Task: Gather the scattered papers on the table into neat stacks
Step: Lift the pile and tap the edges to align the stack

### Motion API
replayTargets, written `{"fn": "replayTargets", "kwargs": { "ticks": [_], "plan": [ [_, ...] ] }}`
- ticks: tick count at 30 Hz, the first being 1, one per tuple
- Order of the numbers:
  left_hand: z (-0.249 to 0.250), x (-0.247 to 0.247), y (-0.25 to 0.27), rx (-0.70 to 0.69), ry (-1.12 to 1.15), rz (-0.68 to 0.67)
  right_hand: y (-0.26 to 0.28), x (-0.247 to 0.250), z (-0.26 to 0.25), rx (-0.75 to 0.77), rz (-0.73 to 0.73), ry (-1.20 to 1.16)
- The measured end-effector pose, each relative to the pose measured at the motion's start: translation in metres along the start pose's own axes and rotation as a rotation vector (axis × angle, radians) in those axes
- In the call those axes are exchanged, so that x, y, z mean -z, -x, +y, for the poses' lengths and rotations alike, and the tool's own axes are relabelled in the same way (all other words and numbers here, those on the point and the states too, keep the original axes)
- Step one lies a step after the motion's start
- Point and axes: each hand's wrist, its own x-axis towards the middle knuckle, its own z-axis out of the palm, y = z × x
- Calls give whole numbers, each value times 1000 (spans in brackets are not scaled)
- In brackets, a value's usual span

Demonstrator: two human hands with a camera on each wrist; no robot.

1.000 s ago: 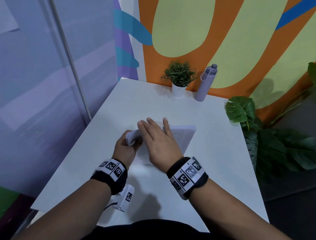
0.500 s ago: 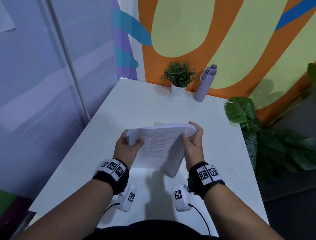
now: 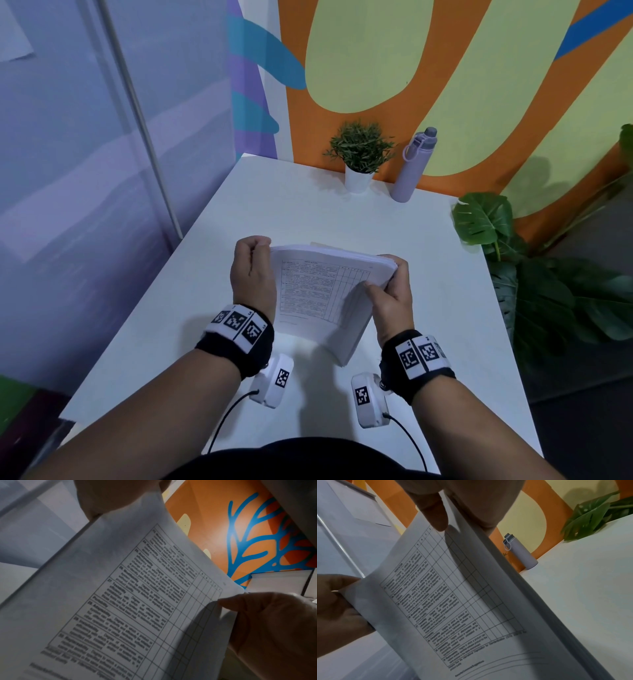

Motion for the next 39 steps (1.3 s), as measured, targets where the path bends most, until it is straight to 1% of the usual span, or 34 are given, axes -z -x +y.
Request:
{"fn": "replayTargets", "kwargs": {
  "ticks": [3, 4, 6, 10, 12, 14, 17, 19, 22, 26, 28, 31, 33, 36, 39],
  "plan": [
    [-4, 2, -1, -66, -56, -30, 0, 0, 2, -3, 6, -15],
    [-5, 2, 1, -98, -76, -53, 0, 0, 3, -1, 11, -16],
    [-8, 6, 3, -115, -110, -122, 0, 1, 4, 12, 27, -20],
    [-22, 19, 5, -44, -285, -208, -1, 2, 9, -4, 24, -50],
    [-26, 21, 7, 10, -331, -232, -1, 0, 11, -26, 5, -44],
    [-27, 19, 9, 32, -348, -248, -1, -2, 11, -19, 14, -33],
    [-26, 16, 11, 30, -319, -255, -2, -3, 10, 13, 53, -12],
    [-29, 18, 11, 35, -297, -261, -2, -1, 10, 7, 51, -6],
    [-36, 24, 12, 73, -280, -264, 4, 2, 11, -47, 16, -27],
    [-41, 30, 15, 129, -312, -291, 9, 2, 18, -170, 39, -70],
    [-43, 31, 15, 160, -335, -291, 9, 0, 23, -215, 39, -62],
    [-45, 29, 13, 163, -344, -265, 7, 0, 24, -220, 3, -27],
    [-40, 26, 10, 147, -305, -252, 2, 0, 19, -190, -13, -16],
    [-28, 21, 0, 144, -241, -210, -2, 0, 10, -100, -42, 28],
    [-18, 23, -15, 170, -194, -137, 1, 0, 11, -64, -155, 118]
  ]
}}
